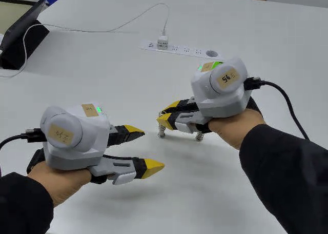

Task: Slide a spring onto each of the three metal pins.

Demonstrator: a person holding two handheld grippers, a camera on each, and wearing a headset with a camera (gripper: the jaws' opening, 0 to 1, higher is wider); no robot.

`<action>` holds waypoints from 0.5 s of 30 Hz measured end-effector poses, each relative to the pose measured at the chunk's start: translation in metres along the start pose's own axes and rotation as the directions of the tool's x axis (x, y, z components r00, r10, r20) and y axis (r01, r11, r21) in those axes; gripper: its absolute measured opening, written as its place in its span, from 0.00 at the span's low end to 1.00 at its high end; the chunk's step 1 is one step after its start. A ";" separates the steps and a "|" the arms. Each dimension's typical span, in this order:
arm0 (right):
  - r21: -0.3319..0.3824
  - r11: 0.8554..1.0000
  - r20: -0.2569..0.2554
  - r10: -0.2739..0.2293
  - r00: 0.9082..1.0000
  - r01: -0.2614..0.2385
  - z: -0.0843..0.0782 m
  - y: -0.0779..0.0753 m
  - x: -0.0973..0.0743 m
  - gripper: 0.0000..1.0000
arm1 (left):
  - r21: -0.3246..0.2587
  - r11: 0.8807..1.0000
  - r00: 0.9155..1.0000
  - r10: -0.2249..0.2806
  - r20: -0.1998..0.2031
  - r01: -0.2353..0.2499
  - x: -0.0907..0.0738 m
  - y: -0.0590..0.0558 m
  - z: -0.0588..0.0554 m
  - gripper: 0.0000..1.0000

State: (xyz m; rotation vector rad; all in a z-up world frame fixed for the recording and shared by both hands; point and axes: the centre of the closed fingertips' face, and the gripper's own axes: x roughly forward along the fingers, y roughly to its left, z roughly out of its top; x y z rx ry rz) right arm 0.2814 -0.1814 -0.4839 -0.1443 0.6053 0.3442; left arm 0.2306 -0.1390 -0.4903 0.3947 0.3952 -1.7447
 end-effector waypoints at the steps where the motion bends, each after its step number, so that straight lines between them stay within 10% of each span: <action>1: 0.002 1.000 -0.002 -0.001 1.000 0.001 -0.001 0.000 0.001 0.12 | -0.001 1.000 1.000 0.000 -0.001 0.000 0.000 0.000 0.000 0.50; 15: 0.016 0.999 -0.041 -0.028 0.999 0.029 -0.019 0.000 0.011 0.12 | -0.002 1.000 1.000 0.006 -0.002 -0.006 0.000 0.002 0.000 0.50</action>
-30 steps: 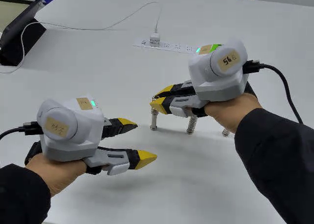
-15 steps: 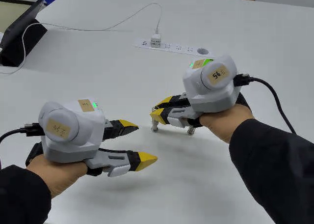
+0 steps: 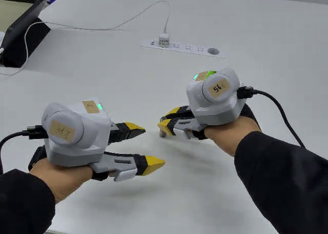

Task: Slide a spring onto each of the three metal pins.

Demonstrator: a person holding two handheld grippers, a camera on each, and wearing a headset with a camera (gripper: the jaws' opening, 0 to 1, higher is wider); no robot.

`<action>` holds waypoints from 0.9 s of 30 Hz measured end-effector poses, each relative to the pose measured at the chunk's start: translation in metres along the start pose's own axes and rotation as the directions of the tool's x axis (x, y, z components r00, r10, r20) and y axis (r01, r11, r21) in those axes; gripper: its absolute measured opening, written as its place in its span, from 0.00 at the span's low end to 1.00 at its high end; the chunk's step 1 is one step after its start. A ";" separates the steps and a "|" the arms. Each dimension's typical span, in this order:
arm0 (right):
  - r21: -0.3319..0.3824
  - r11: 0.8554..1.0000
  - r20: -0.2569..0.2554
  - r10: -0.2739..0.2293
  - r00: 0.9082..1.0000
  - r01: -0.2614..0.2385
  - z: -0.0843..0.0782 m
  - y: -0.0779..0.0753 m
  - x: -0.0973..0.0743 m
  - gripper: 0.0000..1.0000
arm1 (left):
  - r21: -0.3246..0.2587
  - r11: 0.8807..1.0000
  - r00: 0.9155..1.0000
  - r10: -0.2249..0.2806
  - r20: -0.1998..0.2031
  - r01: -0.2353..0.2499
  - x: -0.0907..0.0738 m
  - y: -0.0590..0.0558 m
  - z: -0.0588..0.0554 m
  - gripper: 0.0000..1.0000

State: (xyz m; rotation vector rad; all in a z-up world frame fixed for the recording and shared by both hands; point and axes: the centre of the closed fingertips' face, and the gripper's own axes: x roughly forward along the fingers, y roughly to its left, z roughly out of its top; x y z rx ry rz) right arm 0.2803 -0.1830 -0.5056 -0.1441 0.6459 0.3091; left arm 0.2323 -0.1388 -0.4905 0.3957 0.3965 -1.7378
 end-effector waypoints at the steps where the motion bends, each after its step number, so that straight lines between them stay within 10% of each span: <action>1: -0.001 1.000 0.007 0.000 1.000 0.000 0.001 0.000 0.000 0.12 | 0.000 1.000 1.000 0.000 0.000 0.000 0.000 0.000 0.000 0.50; 27: 0.026 0.999 0.061 -0.041 0.997 0.040 0.007 0.002 -0.030 0.24 | -0.002 1.000 1.000 0.013 0.017 -0.013 0.000 0.002 0.008 0.52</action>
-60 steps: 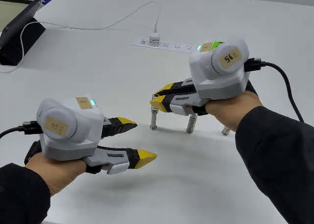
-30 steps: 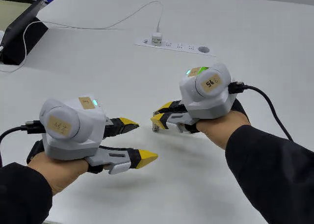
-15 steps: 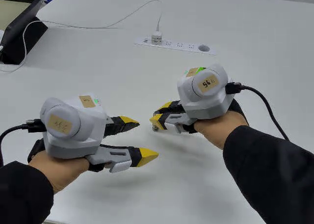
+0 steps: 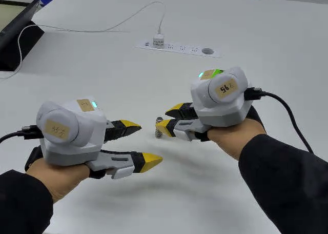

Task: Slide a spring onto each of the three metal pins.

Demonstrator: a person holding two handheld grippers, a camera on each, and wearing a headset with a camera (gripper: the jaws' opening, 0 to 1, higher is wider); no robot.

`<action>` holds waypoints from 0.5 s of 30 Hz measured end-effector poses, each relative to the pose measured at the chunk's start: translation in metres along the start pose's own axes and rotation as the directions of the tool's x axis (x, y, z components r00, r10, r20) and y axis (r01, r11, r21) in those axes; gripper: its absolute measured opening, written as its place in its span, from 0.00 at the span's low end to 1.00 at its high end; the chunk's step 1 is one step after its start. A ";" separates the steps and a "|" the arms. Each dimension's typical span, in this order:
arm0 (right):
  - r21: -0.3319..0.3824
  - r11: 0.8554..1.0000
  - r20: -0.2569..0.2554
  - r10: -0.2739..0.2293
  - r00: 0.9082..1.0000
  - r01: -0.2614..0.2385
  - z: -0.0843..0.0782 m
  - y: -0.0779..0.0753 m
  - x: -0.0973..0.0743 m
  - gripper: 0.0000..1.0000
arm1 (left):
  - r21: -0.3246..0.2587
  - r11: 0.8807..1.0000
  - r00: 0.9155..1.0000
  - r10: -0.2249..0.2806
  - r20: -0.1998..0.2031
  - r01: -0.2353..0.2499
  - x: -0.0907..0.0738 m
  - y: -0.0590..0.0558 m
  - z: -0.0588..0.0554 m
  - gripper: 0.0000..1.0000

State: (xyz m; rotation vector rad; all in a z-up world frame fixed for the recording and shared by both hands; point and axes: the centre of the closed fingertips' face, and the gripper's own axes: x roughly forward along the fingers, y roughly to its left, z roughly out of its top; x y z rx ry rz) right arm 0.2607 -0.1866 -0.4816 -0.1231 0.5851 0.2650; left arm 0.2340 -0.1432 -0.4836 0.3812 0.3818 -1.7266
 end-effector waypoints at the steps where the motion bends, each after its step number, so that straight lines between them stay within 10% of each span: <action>1: 0.000 1.000 0.001 0.000 1.000 0.000 -0.001 0.001 -0.002 0.24 | -0.001 1.000 1.000 0.000 0.001 0.000 0.000 0.000 0.000 0.52; 15: -0.035 0.999 0.008 0.016 1.000 -0.015 -0.017 0.023 -0.038 0.26 | -0.004 1.000 1.000 -0.002 0.000 0.002 -0.001 -0.002 0.000 0.55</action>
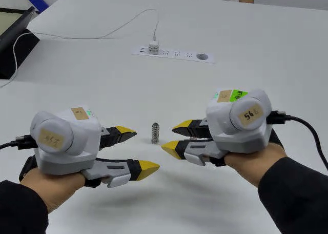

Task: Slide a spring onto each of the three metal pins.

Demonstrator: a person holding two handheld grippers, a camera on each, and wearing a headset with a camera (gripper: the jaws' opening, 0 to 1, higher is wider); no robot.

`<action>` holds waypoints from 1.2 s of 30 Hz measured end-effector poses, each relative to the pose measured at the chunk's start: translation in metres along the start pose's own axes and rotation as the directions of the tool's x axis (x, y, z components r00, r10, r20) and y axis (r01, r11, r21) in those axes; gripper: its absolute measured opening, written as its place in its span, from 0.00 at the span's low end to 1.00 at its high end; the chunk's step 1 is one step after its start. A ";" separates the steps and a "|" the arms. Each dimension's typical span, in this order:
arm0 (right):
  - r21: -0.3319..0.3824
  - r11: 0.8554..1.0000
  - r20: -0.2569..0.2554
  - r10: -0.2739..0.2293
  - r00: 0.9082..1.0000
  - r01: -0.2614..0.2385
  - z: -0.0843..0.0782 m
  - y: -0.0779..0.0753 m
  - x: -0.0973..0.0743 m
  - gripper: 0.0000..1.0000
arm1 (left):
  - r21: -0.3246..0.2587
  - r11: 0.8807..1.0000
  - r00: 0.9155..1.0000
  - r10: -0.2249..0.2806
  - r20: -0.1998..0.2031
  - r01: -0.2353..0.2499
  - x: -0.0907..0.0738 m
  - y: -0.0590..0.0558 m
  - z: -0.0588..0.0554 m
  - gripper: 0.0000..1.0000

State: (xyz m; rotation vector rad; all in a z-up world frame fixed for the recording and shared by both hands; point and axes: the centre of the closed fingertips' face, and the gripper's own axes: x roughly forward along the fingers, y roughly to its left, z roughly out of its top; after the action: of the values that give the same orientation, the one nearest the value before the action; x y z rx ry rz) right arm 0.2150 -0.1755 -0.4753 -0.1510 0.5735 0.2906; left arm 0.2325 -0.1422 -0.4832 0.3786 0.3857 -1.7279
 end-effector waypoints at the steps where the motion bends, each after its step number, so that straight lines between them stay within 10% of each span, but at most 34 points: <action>1: -0.004 1.000 -0.002 -0.004 1.000 0.004 -0.003 0.000 -0.004 0.26 | 0.000 1.000 1.000 0.000 -0.001 0.000 0.000 0.000 0.000 0.55; 24: 0.069 0.979 0.013 -0.193 0.981 0.191 -0.054 -0.060 -0.096 0.31 | 0.022 1.000 1.000 0.006 -0.014 -0.006 0.000 0.001 -0.002 0.61; 36: 0.084 0.975 0.025 -0.209 0.978 0.206 -0.073 -0.075 -0.117 0.42 | 0.013 1.000 1.000 0.012 -0.014 -0.012 -0.001 0.002 -0.004 0.63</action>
State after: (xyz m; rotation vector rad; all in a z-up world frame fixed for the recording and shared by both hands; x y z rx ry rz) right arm 0.1076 -0.2891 -0.4669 -0.1265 0.5300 0.0665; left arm 0.2343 -0.1400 -0.4861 0.4024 0.3821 -1.7176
